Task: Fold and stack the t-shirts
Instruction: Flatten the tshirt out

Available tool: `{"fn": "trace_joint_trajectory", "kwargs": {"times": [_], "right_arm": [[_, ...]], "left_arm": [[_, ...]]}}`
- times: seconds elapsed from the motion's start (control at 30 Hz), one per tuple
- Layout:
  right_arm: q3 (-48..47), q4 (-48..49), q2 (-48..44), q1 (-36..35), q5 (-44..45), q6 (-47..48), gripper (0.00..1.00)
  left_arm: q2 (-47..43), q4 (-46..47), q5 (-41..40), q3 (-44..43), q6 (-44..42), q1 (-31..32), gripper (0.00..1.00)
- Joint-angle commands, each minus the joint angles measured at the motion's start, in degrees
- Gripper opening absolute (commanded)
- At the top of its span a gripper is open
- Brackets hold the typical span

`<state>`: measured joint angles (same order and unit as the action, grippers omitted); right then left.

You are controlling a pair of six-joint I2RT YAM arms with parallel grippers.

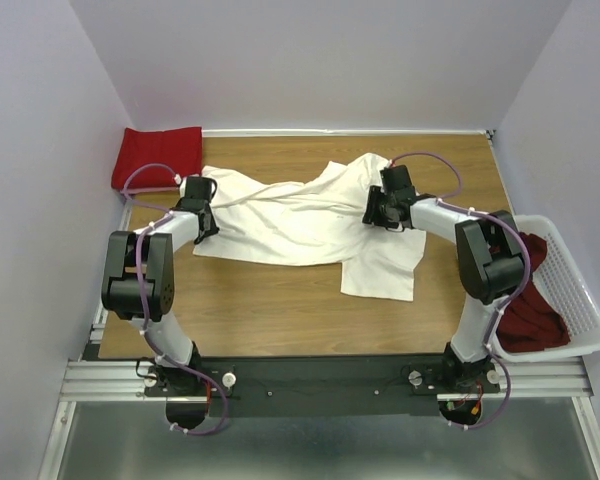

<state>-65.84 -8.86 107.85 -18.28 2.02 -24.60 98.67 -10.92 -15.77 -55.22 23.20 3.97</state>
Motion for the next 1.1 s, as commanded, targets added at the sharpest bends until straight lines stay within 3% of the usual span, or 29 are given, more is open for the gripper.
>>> {"fn": "trace_joint_trajectory", "kwargs": {"times": [0.0, 0.1, 0.23, 0.33, 0.37, 0.5, 0.8, 1.07], "right_arm": [[-2.2, -3.5, -0.2, 0.4, 0.7, 2.6, 0.57], [-1.5, -5.2, -3.3, 0.4, -1.5, 3.8, 0.58], [3.3, -7.3, -9.5, 0.4, -3.3, 4.1, 0.6], [8.7, -8.1, -15.3, 0.5, -3.0, 4.6, 0.64], [9.8, -8.7, -18.4, 0.4, -2.8, 4.6, 0.65], [15.2, -10.9, -25.8, 0.5, -0.8, 4.7, 0.71], [21.8, -13.5, -37.3, 0.4, 1.2, 4.3, 0.74], [23.2, -14.3, -42.3, 0.4, 3.2, 3.6, 0.73]], "left_arm": [[-1.7, -3.3, -1.3, -3.4, -2.0, -1.1, 0.48], [-5.8, -4.7, -2.5, -2.3, -1.1, -0.8, 0.57], [-14.3, -5.5, -2.4, 3.1, 2.2, -0.7, 0.61], [-18.1, -5.1, -0.4, 8.2, 3.3, -0.7, 0.73], [-18.9, -4.6, -0.3, 10.3, 3.3, -0.8, 0.84], [-23.2, -4.1, -1.2, 13.7, 4.1, -0.9, 0.88], [-19.6, -1.7, 0.9, 14.0, 3.0, -1.4, 0.85], [-15.2, -0.6, 1.8, 12.4, 1.7, -2.6, 0.68]]}}
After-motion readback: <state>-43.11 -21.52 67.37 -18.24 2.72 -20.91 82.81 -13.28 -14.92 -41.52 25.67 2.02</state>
